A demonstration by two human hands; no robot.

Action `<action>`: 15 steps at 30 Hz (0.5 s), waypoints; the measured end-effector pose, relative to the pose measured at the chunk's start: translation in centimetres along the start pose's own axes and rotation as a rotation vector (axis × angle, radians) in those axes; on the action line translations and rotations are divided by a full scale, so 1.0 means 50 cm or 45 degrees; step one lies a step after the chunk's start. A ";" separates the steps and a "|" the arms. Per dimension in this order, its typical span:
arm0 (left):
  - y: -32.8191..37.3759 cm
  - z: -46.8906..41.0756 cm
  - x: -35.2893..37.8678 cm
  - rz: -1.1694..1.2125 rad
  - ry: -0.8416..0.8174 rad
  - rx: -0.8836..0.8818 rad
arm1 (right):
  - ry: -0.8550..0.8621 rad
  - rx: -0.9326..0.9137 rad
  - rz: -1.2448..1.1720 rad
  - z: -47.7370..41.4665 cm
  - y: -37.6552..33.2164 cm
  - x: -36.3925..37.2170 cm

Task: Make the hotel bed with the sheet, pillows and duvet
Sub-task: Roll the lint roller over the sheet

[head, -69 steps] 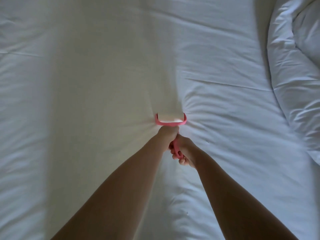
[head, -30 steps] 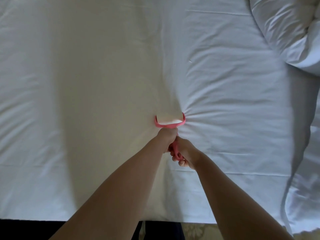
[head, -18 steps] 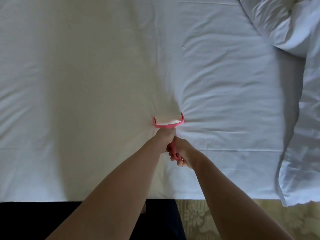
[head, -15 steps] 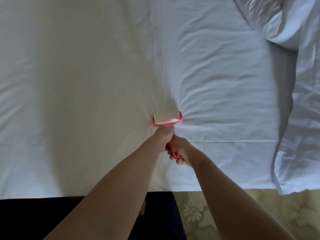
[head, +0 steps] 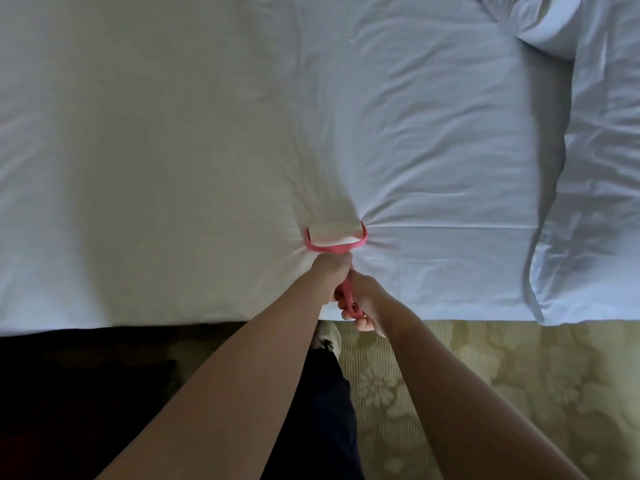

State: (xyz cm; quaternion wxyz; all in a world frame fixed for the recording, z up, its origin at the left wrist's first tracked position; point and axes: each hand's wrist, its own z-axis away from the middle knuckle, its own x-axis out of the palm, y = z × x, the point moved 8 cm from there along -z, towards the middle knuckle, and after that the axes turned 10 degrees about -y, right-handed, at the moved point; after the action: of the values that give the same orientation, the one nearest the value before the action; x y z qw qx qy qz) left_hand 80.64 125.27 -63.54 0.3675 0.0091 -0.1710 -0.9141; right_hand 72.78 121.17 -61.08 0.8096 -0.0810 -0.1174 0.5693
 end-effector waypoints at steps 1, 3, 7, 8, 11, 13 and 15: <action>-0.010 0.003 0.006 0.011 0.002 -0.007 | -0.001 0.001 -0.001 0.005 0.012 -0.001; -0.029 0.014 0.020 0.022 -0.001 -0.027 | -0.002 0.001 0.005 0.014 0.030 -0.002; -0.056 0.021 0.038 0.055 0.007 -0.072 | -0.003 0.015 0.010 0.022 0.056 -0.007; -0.061 0.027 0.041 0.073 0.016 -0.070 | -0.008 0.012 0.032 0.023 0.061 -0.010; -0.077 0.032 0.059 0.099 0.037 -0.024 | -0.029 -0.036 0.092 0.024 0.079 -0.019; -0.088 0.040 0.070 0.125 0.058 0.000 | -0.042 -0.067 0.095 0.026 0.095 -0.025; -0.103 0.040 0.082 0.137 0.068 0.010 | -0.048 -0.059 0.110 0.029 0.111 -0.030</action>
State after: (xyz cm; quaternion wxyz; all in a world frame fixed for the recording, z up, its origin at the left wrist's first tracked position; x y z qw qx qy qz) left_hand 73.95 126.57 -62.85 0.4205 0.0257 -0.1649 -0.8918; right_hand 66.84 121.62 -61.30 0.7800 -0.0939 -0.1420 0.6022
